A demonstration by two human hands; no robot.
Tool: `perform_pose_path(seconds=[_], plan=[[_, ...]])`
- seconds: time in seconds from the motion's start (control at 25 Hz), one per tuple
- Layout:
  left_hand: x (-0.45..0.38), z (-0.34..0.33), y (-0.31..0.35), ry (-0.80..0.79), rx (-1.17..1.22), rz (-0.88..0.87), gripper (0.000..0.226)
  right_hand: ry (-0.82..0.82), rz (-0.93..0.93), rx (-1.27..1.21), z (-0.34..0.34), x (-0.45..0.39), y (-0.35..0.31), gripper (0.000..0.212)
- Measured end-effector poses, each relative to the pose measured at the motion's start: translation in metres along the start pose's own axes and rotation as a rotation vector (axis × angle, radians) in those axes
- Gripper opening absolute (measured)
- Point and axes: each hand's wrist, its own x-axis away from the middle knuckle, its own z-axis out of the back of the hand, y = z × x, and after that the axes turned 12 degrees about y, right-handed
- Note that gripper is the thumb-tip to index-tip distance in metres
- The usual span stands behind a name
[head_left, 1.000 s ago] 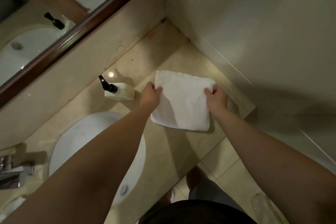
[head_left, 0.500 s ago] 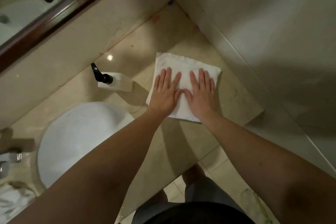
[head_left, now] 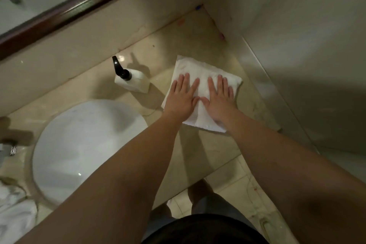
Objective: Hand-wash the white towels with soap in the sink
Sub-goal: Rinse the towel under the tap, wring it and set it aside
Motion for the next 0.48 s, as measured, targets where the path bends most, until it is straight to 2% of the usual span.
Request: perform_pose_path(seconds=[0.12, 0.2, 0.4, 0.48], plan=[[0.033, 0.021, 0.005, -0.036, 0.027, 0.109, 0.063, -0.020, -0.062, -0.032, 0.014, 0.016, -0.018, 0.067], [0.059, 0.039, 0.000, -0.043, 0.035, 0.144, 0.059, 0.034, -0.070, -0.052, 0.013, 0.043, -0.035, 0.064], [0.145, 0.090, -0.035, 0.085, 0.111, 0.250, 0.048, 0.126, 0.078, -0.025, -0.002, 0.127, -0.106, 0.060], [0.190, 0.103, -0.057, 0.090, 0.112, 0.299, 0.051, 0.144, 0.158, 0.028, -0.004, 0.152, -0.140, 0.061]])
